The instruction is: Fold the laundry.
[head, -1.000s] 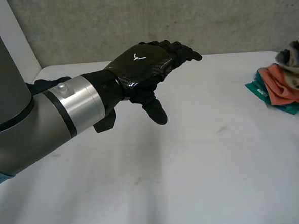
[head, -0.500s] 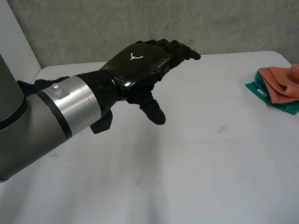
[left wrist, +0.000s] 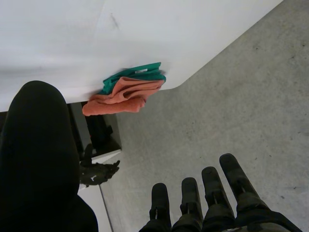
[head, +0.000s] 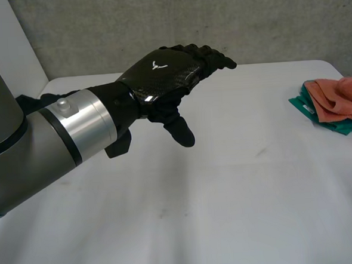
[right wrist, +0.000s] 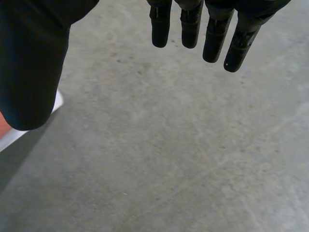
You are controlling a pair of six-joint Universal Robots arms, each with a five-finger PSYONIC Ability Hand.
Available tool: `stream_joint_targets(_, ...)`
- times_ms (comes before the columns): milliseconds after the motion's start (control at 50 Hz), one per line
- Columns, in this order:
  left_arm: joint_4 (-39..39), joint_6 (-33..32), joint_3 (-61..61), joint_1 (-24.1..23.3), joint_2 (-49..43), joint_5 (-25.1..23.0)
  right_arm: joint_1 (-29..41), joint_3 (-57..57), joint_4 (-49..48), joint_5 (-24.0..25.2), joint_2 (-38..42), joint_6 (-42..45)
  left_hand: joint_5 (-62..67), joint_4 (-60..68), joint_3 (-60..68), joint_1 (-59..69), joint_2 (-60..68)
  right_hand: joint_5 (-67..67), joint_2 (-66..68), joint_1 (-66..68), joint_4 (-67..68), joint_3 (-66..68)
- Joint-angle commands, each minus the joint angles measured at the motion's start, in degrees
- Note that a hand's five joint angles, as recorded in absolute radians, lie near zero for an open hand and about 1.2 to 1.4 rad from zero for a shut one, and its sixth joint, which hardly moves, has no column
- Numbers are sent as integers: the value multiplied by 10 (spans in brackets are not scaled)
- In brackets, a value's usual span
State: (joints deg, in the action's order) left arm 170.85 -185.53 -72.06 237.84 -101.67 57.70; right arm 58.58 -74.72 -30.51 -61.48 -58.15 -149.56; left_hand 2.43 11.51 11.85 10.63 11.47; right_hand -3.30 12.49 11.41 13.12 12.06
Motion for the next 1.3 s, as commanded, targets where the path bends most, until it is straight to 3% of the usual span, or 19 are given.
stream_joint_targets(20, 9, 1, 6, 3, 0, 4, 63, 20, 7, -138, -42, -8, -24, -15, -18, -6, -15, 33, -25, -14, -31, -21)
stream_joint_targets(100, 37, 2, 8, 23, 1, 28, 131, 26, 29, -175, -71, -10, -24, -15, -18, -6, -15, 33, -25, -14, -31, -21)
stream_joint_targets(300, 155, -4, 13, 117, -9, 178, 360, 12, 117, -175, -130, -71, -24, -15, -18, -6, -15, 33, -25, -14, -31, -21)
stream_joint_targets(440, 169, -33, 32, 225, -109, 179, 511, -45, 168, -171, -130, -66, -24, -15, -18, -6, -15, 33, -25, -14, -31, -21)
stream_joint_targets(500, 164, -76, 43, 261, -165, 179, 551, -79, 165, -174, -124, -64, -24, -15, -18, -6, -15, 33, -25, -14, -31, -21)
stream_joint_targets(540, 165, -143, 60, 285, -235, 181, 566, -101, 161, -172, -117, -63, -24, -15, -18, -6, -15, 33, -25, -14, -31, -21)
stream_joint_targets(660, 168, -280, 95, 314, -358, 184, 570, -141, 162, -176, -97, -44, -19, -10, -13, -1, -9, 33, -25, -14, -31, -21)
stream_joint_targets(720, 173, -295, 97, 318, -382, 181, 566, -152, 159, -176, -96, -42, -10, -1, -5, 8, -1, 33, -25, -14, -31, -21)
stream_joint_targets(780, 182, -298, 103, 318, -404, 181, 566, -160, 155, -176, -96, -42, 20, 29, 26, 38, 29, 33, -25, -14, -31, -21)
stream_joint_targets(860, 202, -295, 107, 312, -414, 181, 566, -172, 148, -176, -97, -42, 297, 306, 303, 315, 307, 33, -25, -14, -31, -21)
stream_joint_targets(940, 243, -294, 109, 298, -413, 187, 565, -182, 143, -177, -97, -45, 675, 684, 681, 693, 685, 33, -25, -14, -31, -21)
stream_joint_targets(1080, 254, -280, 90, 243, -364, 193, 545, -184, 139, -178, -101, -47, 676, 685, 682, 694, 685, 33, -25, -14, -31, -21)
stream_joint_targets(1160, 254, -219, 47, 182, -274, 195, 528, -178, 134, -180, -106, -50, 676, 685, 682, 694, 685, 33, -25, -14, -31, -21)
stream_joint_targets(1240, 253, -115, -3, 92, -166, 193, 511, -170, 133, -188, -115, -51, 676, 685, 682, 694, 685, 33, -25, -14, -31, -21)
stream_joint_targets(1300, 251, -80, -25, 41, -135, 189, 496, -166, 133, -200, -126, -55, 676, 685, 682, 694, 685, 33, -25, -14, -31, -21)
